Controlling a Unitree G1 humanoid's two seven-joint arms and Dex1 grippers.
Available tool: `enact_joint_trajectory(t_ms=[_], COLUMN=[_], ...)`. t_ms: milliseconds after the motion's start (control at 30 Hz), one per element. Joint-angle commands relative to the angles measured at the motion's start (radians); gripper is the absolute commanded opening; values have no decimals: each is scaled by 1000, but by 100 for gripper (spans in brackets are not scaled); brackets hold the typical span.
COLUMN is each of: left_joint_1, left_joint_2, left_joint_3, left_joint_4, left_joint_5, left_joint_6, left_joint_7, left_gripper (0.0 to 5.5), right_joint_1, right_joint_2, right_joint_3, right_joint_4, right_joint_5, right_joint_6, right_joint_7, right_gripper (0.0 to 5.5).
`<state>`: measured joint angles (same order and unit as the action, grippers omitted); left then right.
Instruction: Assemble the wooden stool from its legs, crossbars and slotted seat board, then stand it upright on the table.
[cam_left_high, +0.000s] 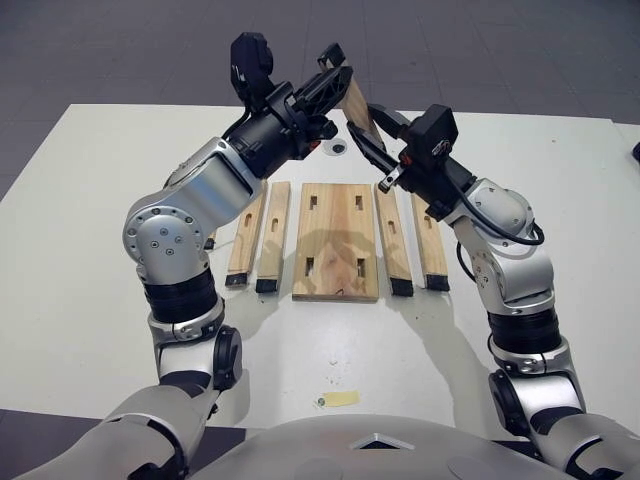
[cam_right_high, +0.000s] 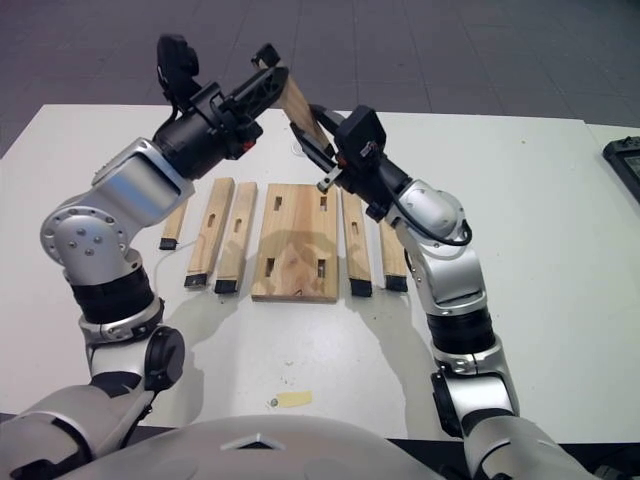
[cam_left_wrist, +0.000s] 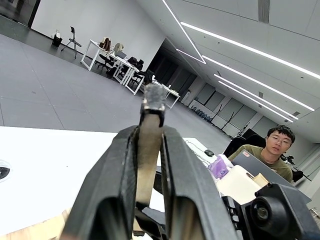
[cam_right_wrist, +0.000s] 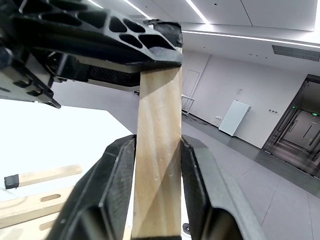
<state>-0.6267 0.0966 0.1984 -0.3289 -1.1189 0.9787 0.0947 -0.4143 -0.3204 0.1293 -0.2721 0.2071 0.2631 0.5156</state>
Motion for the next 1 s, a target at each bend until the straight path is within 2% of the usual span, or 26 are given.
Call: enact_joint_trajectory(t_ms=[33,67,100,233,433,600,733,867,1000], left_joint_1=[-3,-3,-2,11,37,115,294,435,491], left_joint_2=[3,3,3,16,60,169,234,211,151], left_joint_3=[-30,-32,-33,-60,-123,-123,-1,53,38], left_joint_4=[11,14,15,16,60,17,-17,-65,-111], left_joint_5=[11,15,17,69,306,507,604,657,683], left_joint_6=[-7,-9,-12,-31,-160,-302,-395,-416,-444], left_joint_7=[-25,-28,-30,-46,-75,-134,-132,-88,-59], left_gripper=[48,48,48,42,42,42,42,42,42], right_joint_1=[-1,0,0,-6,13,36,-40,-58,-62], right_joint_2=[-5,-5,-6,-4,-25,-73,-17,40,74], right_joint_3=[17,18,19,23,60,-48,-197,-254,-298], right_joint_4=[30,32,35,64,157,107,150,177,174], right_joint_5=[-42,-46,-48,-63,-159,-59,34,4,13], right_joint_6=[2,1,1,1,-109,-121,-38,-10,12], right_joint_7=[-9,-7,-5,-4,2,62,-66,-237,-335], right_gripper=[131,131,168,230,327,405,473,529,540])
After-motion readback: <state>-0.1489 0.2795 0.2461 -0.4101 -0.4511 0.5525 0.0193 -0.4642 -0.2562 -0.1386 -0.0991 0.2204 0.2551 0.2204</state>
